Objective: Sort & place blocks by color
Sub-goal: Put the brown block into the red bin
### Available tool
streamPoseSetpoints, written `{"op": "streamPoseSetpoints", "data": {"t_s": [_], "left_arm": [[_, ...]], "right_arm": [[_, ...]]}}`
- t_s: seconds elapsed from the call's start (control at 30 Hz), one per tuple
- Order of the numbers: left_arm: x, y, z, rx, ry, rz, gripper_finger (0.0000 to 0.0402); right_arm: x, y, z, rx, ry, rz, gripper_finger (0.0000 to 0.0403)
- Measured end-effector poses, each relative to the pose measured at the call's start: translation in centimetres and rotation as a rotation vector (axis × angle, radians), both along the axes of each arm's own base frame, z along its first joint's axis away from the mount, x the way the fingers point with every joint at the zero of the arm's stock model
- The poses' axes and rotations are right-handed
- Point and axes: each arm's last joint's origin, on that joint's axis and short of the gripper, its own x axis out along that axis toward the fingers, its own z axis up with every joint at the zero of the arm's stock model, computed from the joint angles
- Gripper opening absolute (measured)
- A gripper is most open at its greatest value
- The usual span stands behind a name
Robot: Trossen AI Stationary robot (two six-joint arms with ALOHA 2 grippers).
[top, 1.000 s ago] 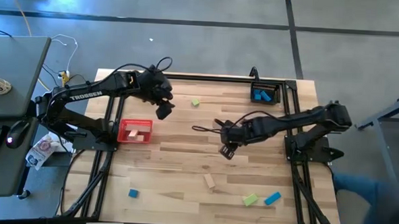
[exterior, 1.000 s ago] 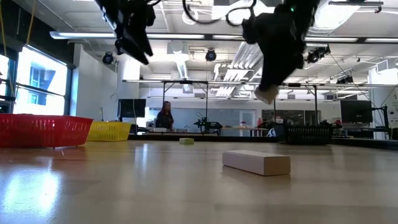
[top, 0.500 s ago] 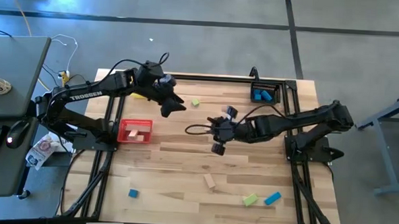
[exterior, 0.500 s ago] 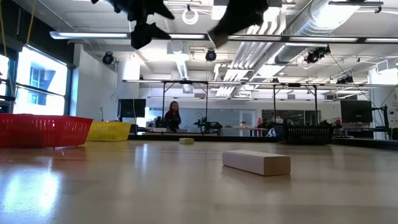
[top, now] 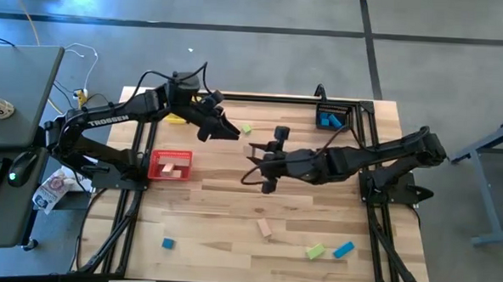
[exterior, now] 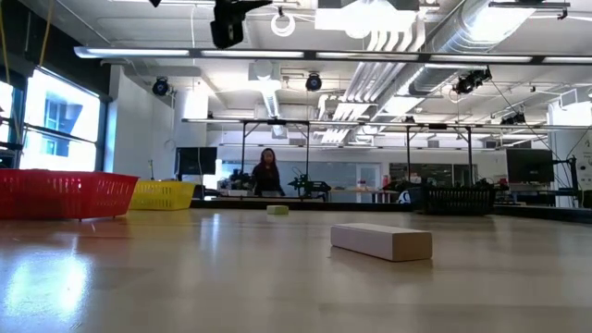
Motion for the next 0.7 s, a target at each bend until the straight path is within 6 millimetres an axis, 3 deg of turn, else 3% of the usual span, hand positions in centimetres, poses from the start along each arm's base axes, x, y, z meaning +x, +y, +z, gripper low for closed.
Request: {"op": "streamPoseSetpoints", "data": {"t_s": [0.23,0.7], "left_arm": [[0.7,-1.2,0.7,0.004,-0.066,-0.041,0.022],[1.6,-3.0,1.7,0.02,-0.157,-0.097,0.0216]], "right_arm": [[0.3,-0.1,1.1,-0.112,-0.062,-0.003,0.0108],[0.5,0.0,1.9,-0.137,-0.131,0.03,0.0108]]}}
